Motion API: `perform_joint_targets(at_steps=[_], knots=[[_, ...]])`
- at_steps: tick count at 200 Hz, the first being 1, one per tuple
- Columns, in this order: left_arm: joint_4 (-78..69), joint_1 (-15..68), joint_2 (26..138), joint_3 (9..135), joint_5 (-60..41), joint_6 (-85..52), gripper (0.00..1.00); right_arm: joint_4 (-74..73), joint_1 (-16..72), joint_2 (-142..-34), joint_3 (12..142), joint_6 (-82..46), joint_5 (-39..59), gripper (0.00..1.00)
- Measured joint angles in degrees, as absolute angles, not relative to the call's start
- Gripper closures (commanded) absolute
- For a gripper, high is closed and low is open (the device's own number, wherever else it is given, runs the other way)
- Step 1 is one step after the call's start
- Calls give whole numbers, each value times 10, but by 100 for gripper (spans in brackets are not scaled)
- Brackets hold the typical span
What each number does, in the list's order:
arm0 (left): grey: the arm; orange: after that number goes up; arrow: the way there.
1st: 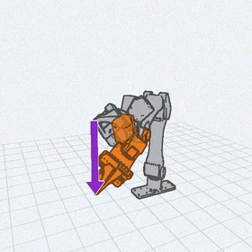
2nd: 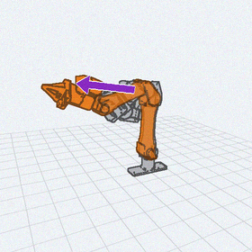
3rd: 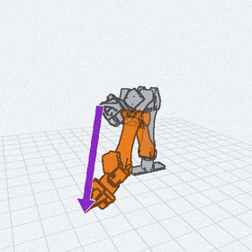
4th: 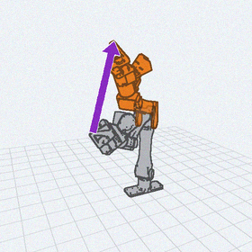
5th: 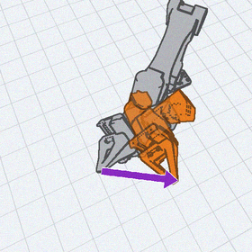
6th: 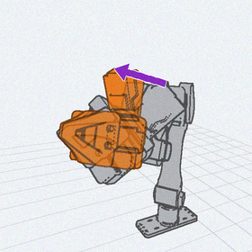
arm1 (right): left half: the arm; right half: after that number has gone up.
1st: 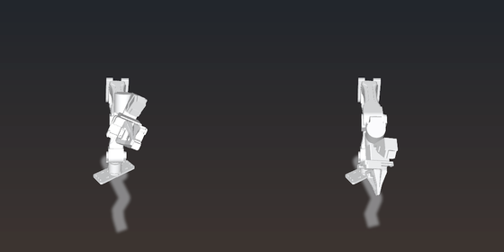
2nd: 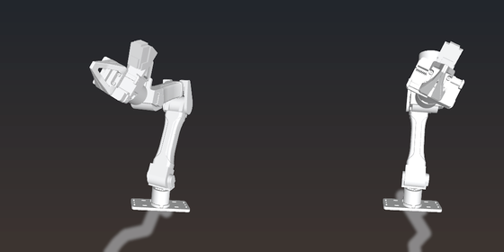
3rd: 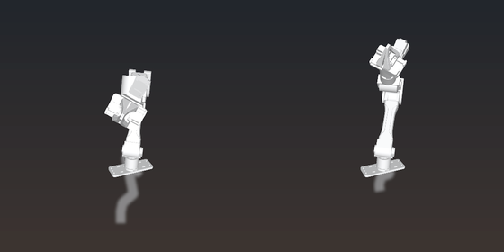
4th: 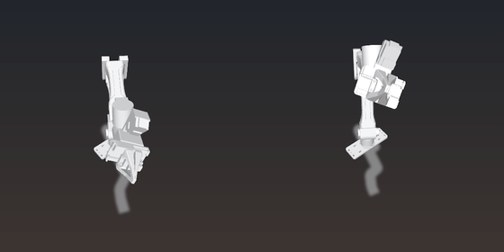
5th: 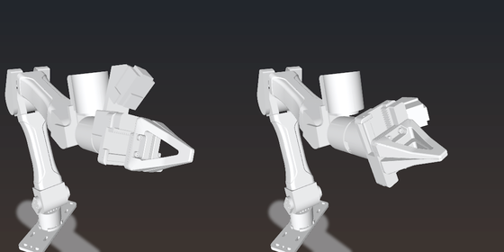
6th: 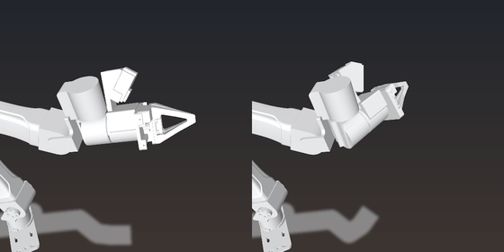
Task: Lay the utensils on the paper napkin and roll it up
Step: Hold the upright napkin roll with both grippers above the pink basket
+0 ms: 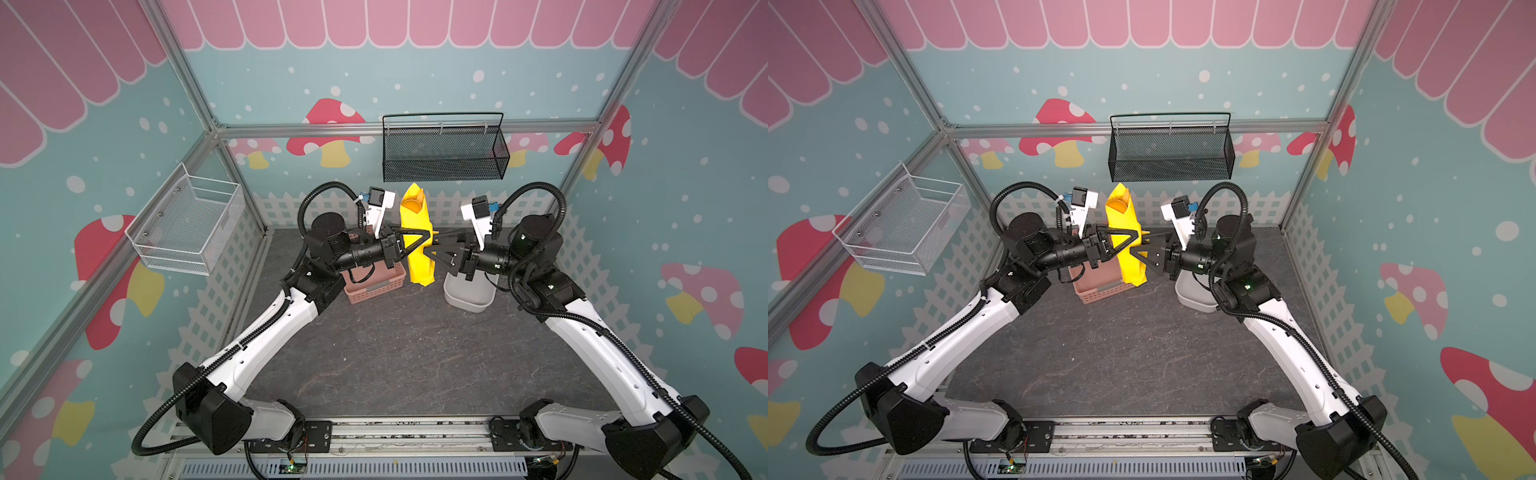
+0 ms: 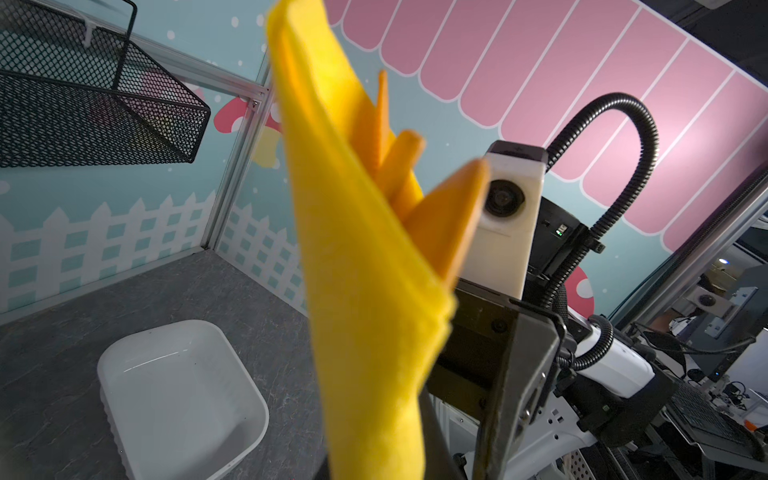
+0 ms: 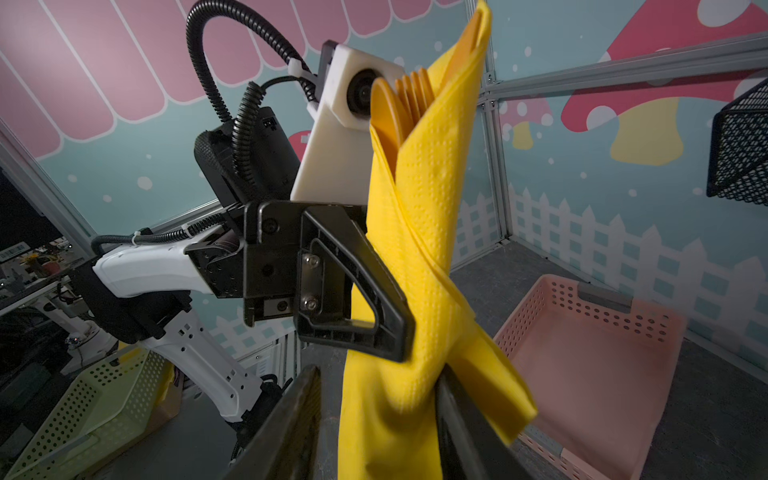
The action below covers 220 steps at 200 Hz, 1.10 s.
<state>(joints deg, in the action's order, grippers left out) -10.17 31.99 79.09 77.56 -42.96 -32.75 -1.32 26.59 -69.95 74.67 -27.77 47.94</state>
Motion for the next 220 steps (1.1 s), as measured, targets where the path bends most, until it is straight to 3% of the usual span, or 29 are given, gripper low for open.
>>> perform_joint_targets(at_steps=[32, 167, 220], knots=[[-107, 321, 791, 777, -434, -328, 100, -33, 266, -703, 741, -292, 490, 60], [-114, 324, 786, 778, -426, -321, 100, -54, 266, -693, 694, -302, 487, 63], [-119, 324, 785, 778, -427, -323, 100, -70, 266, -694, 693, -312, 510, 70]])
